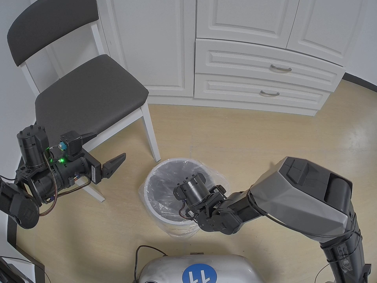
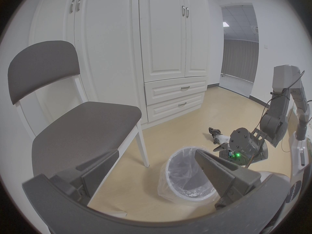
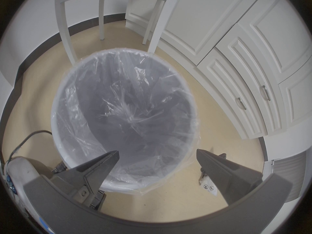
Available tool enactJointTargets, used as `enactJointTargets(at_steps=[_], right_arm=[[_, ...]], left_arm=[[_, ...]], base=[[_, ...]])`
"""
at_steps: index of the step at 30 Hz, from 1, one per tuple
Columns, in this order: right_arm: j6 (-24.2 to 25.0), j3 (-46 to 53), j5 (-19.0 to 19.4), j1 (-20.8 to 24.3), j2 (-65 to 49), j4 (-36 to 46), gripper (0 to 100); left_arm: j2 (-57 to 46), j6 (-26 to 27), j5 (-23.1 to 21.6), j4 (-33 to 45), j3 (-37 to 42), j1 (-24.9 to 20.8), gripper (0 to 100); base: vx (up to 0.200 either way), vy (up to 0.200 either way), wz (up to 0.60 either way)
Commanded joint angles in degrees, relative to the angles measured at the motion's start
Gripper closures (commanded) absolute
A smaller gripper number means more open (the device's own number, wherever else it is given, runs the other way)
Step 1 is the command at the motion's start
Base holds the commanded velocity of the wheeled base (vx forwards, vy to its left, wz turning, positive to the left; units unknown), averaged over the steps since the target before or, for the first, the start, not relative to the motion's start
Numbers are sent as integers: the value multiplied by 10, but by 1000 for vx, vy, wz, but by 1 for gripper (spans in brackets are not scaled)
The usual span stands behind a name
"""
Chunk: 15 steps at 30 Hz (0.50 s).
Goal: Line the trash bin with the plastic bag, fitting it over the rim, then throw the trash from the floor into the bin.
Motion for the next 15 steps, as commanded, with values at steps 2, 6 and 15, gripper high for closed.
enactJointTargets(at_steps=[2,6,15], right_arm=[[1,-26,0,5,-1,-11,0],[-1,-55,0,10,23,-41,0],[-12,-162,-21,21,114,-54,0]], left_arm=[[3,-1,0,-13,1,0,0],[5,-1,0,-23,1,1,0],[0,0,1,-23,5,1,0]], base=[[0,0,0],[0,0,0],[0,0,0]])
